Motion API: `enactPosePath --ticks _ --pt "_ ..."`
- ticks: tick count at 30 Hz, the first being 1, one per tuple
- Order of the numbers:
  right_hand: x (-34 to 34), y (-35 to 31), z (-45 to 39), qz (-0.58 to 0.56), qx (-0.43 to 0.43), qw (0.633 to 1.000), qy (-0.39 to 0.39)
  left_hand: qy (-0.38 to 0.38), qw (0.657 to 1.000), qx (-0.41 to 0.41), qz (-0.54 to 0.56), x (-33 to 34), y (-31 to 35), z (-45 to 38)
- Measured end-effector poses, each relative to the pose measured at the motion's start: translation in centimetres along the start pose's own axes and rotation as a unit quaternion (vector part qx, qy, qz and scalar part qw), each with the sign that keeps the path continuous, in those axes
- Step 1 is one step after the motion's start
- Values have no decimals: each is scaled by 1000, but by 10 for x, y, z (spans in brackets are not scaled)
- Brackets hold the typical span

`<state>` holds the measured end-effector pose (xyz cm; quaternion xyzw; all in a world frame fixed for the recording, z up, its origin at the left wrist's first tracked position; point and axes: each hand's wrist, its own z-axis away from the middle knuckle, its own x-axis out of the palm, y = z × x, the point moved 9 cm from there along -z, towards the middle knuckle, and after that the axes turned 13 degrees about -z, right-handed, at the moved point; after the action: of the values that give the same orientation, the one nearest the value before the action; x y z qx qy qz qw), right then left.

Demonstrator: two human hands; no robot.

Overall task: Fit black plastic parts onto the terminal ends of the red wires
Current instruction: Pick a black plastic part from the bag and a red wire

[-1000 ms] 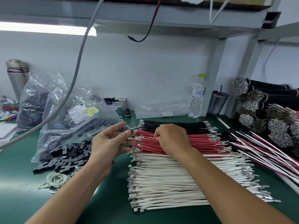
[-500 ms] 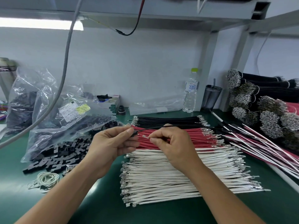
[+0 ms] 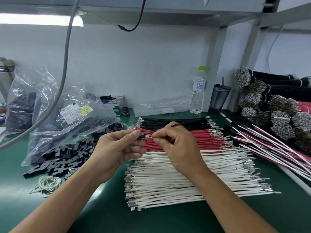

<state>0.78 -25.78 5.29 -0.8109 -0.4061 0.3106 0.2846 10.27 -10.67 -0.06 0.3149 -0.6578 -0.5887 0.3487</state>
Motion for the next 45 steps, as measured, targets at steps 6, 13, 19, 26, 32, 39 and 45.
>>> enactPosePath --ticks 6,13,19,26,32,39,45 --pt "1 -1 2 -5 0 1000 19 1 1000 -4 6 0 2 1" --pt "5 -4 4 25 -8 999 23 13 1000 -9 3 -2 1 1" --pt "17 -20 4 107 -68 992 -31 48 998 -27 -28 -15 -3 -1" --pt "17 6 3 31 35 998 -46 69 997 -21 -29 -15 3 -3" --pt "-12 21 -2 8 84 995 -56 109 991 21 -68 -34 17 0" --pt "-1 10 -1 41 30 997 -54 93 994 12 -50 -26 13 0" --pt "10 -4 3 51 -24 998 -34 53 998 -9 -34 -12 6 1"
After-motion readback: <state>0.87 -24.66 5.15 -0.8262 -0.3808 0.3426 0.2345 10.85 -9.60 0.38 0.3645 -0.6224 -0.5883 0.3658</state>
